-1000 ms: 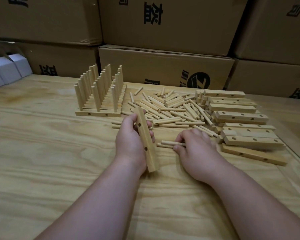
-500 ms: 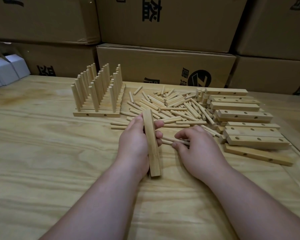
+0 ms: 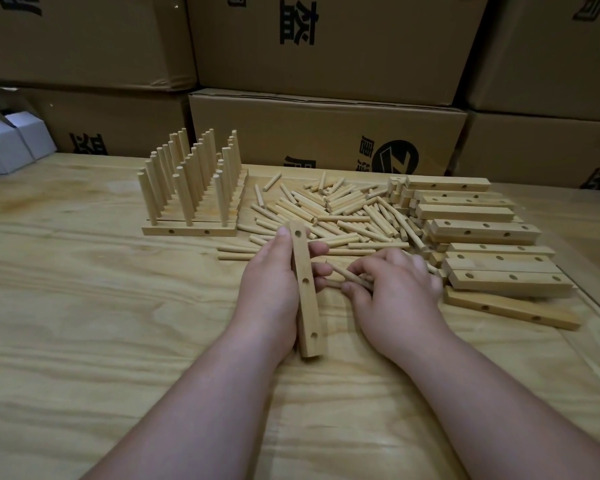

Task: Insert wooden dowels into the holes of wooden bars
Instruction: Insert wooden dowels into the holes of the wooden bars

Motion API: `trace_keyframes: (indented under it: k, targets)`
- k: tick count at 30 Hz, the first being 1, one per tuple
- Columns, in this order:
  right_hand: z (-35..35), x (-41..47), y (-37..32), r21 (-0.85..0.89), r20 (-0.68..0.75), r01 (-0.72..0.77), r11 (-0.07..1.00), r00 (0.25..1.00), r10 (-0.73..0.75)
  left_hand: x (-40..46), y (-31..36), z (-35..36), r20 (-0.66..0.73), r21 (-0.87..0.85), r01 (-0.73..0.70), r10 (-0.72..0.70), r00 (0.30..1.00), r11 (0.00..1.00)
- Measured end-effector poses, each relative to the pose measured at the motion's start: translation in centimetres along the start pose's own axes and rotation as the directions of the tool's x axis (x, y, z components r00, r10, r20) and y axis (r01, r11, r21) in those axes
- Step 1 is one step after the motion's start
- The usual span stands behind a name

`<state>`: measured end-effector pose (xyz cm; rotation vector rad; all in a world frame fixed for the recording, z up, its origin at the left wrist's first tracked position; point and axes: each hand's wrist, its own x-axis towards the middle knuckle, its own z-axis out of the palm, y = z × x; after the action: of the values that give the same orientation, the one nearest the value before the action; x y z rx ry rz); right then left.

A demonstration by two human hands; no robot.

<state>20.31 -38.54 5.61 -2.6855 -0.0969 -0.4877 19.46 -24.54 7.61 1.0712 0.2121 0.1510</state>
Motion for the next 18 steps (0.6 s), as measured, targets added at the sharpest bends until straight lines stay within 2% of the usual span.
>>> trace_keyframes:
  k: [6,11,18]
  targets:
    - [-0.29,0.21,0.01,0.085,-0.091,0.021,0.996,0.996,-0.014,0.12,-0.20,-0.19,0.022,0.030,-0.019,0.018,1.000,0.999]
    - [-0.98,0.16,-0.22,0.349,-0.202,0.135,0.927,0.977,-0.066,0.04,-0.21,-0.32,-0.004,0.072,-0.035,0.036,0.999,0.997]
    - [-0.57,-0.21,-0.61,0.485,-0.163,0.162,0.859,0.982,-0.093,-0.19,0.04,-0.32,0.038,0.060,-0.065,0.063,0.997,0.996]
